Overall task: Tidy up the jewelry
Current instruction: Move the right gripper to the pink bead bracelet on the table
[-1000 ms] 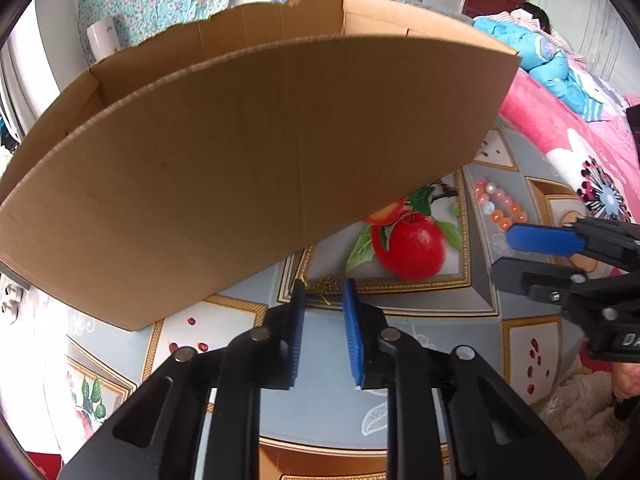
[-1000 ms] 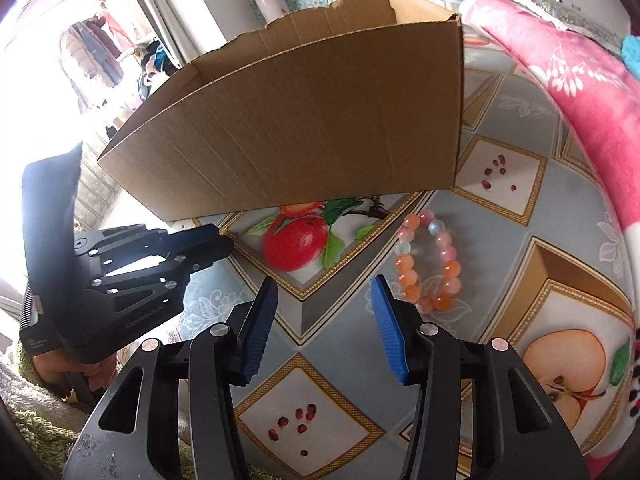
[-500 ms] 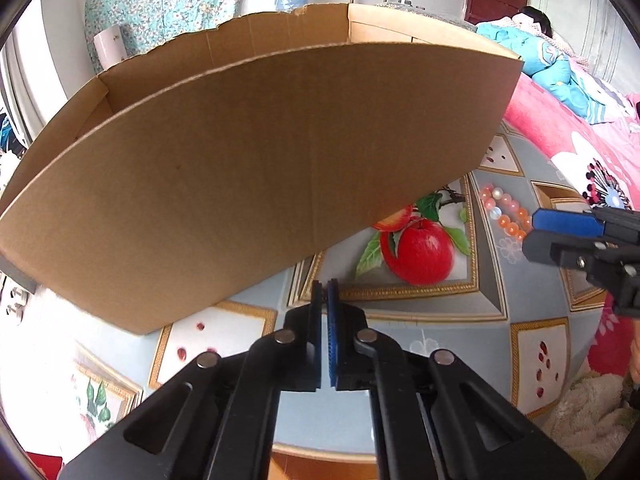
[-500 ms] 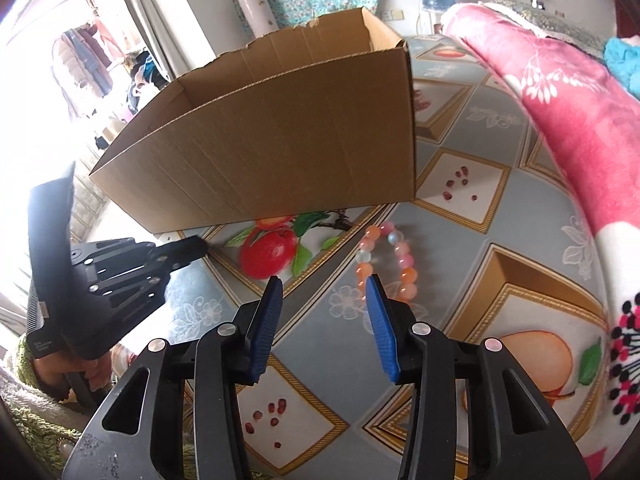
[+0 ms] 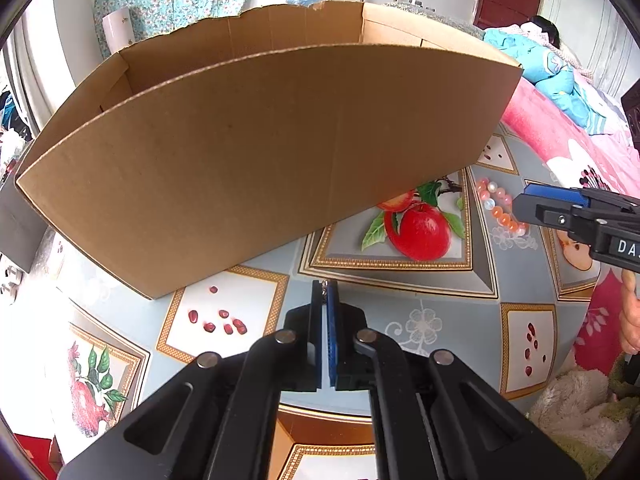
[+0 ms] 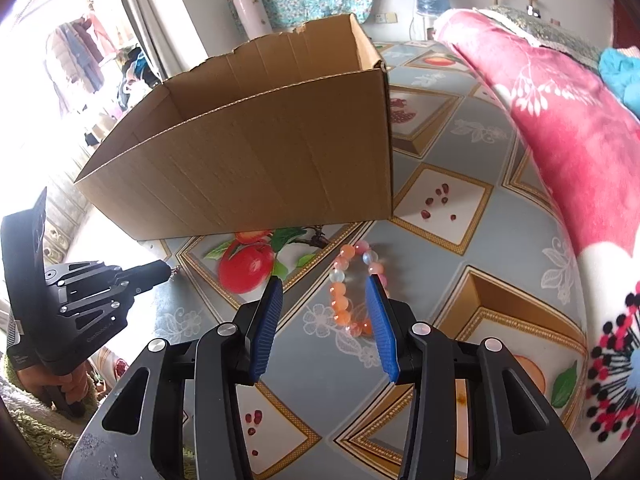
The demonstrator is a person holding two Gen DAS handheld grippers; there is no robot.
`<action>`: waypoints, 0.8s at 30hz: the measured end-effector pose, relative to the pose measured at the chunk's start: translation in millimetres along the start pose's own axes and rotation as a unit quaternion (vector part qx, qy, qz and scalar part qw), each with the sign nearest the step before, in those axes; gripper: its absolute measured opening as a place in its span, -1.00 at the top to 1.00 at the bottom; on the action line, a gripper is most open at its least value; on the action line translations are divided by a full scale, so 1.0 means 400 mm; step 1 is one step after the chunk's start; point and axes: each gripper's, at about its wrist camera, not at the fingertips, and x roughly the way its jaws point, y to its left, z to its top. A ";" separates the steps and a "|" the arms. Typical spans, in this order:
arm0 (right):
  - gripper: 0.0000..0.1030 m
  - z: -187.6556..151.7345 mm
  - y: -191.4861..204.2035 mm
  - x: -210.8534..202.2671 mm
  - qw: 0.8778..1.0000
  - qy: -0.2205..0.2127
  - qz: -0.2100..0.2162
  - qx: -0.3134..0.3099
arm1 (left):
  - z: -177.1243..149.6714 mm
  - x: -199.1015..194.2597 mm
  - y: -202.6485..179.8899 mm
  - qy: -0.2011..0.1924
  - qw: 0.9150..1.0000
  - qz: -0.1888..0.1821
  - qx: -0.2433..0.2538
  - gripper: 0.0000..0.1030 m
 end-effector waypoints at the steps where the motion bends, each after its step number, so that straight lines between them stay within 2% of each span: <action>1: 0.21 0.002 0.003 0.004 1.000 0.002 -0.001 -0.002 | 0.000 0.001 0.000 0.001 1.000 0.000 0.000 0.97; 8: 0.21 0.015 0.022 0.041 0.999 0.023 -0.012 -0.020 | 0.001 -0.018 0.012 -0.008 1.000 0.000 -0.011 0.97; 15: 0.23 0.019 0.027 0.067 0.999 0.034 -0.019 -0.020 | -0.006 -0.055 0.031 -0.026 0.999 -0.017 -0.030 0.97; 24: 0.33 0.026 0.034 0.096 0.998 0.043 -0.029 -0.028 | 0.009 -0.034 0.029 -0.003 0.999 -0.014 -0.033 0.97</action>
